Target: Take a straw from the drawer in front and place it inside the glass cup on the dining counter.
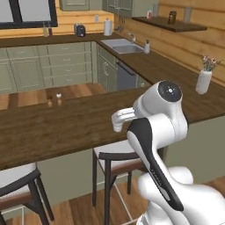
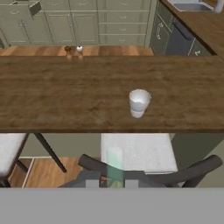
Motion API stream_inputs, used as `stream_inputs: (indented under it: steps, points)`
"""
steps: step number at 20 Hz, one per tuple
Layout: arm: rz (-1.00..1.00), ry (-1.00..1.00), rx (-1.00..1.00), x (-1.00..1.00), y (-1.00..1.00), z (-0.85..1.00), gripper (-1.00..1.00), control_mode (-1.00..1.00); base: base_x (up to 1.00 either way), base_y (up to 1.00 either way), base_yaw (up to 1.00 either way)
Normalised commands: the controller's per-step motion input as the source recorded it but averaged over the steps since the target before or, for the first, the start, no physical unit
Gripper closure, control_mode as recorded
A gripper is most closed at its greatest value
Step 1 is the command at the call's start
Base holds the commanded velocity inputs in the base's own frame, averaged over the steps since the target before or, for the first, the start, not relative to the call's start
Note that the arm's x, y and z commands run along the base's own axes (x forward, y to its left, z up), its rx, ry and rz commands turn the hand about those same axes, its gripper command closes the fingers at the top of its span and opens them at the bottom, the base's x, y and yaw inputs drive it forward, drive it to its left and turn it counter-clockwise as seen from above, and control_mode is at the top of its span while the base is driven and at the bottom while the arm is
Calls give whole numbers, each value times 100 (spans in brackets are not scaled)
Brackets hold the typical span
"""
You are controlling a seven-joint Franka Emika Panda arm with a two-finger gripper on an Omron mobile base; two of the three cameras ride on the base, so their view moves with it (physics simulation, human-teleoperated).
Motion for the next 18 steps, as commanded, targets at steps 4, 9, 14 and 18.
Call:
stream_inputs:
  steps: [4,9,14,18]
  points:
    - [0,0,0,0,0,0,100,100,100,-29,27]
    - [17,0,4,49,-21,0,100,-100,38,-10,13]
    - [25,-7,1,60,-42,1,100,-100,0,0,0]
    - [25,-20,0,56,-19,0,100,-100,0,0,0]
